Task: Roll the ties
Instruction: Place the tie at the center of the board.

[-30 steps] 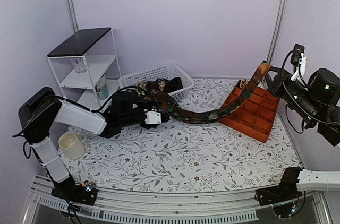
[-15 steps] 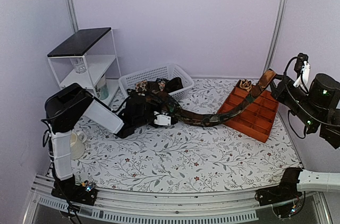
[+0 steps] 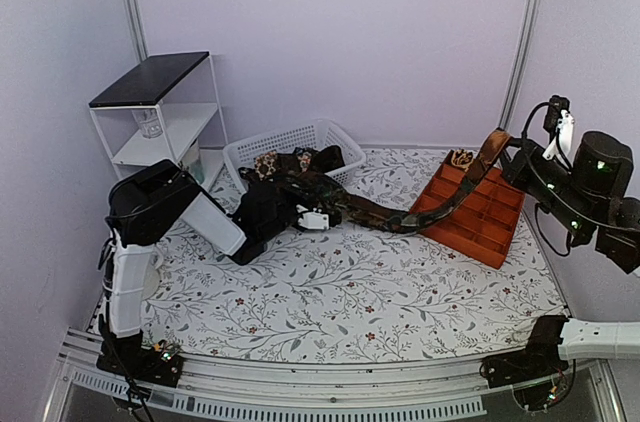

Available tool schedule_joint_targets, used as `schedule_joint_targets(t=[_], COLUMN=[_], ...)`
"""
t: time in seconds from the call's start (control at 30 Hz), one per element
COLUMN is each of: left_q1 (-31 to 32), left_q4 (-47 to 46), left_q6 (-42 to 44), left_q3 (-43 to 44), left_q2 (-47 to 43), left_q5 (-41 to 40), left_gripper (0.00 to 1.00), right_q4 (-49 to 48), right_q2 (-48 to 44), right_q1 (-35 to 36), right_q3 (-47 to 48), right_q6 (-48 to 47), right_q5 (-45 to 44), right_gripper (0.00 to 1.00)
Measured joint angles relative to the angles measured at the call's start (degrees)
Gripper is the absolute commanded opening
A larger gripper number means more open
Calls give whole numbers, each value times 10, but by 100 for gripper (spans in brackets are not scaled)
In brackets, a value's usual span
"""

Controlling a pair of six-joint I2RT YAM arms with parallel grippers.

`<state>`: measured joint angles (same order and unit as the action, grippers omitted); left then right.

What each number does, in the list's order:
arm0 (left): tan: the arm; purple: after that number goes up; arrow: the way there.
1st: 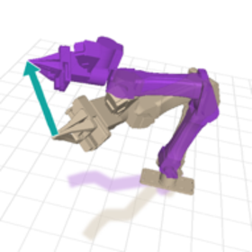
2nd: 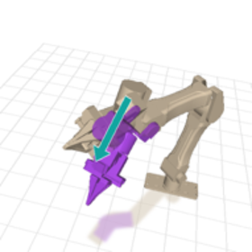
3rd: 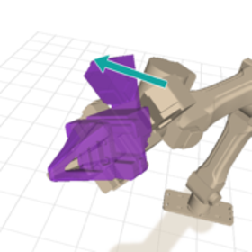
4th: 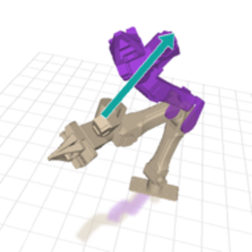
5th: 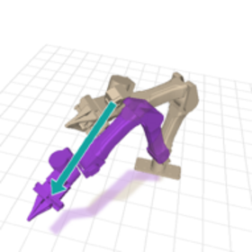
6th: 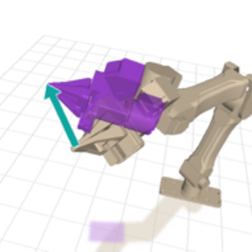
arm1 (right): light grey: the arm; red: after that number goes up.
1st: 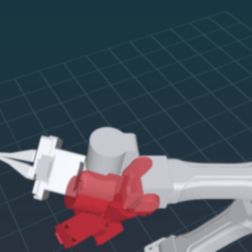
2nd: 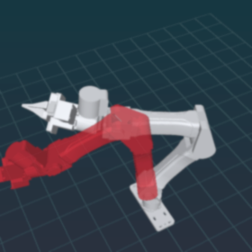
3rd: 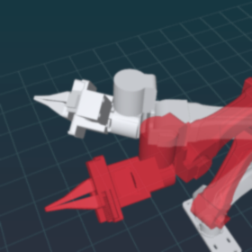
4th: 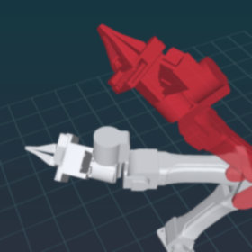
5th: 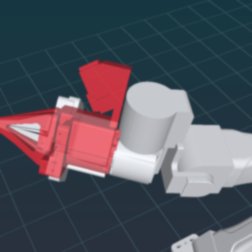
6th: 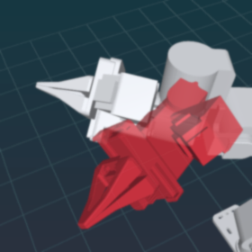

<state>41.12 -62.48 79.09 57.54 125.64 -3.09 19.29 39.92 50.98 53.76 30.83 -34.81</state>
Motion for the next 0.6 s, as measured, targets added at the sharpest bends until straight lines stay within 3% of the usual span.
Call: schedule_joint_targets(t=[0.13, 0.27, 0.47, 0.6], left_q1=[4, 17, 63, 101], left_q4=[-38, -47, -9, 99], left_q6=[4, 4, -8, -41], left_q3=[-14, -68, -139, -172], left_q2=[-10, -74, -265, -398], left_q5=[-9, -34, -111, -158], left_gripper=[0, 0, 0, 0], right_q4=[0, 2, 26, 62], right_q2=[1, 2, 16, 29], right_q1=[0, 0, 0, 0], right_q3=[7, 5, 1, -3], right_q6=[1, 4, 9, 33], right_q5=[0, -5, -25, -42], right_gripper=[0, 0, 0, 0])
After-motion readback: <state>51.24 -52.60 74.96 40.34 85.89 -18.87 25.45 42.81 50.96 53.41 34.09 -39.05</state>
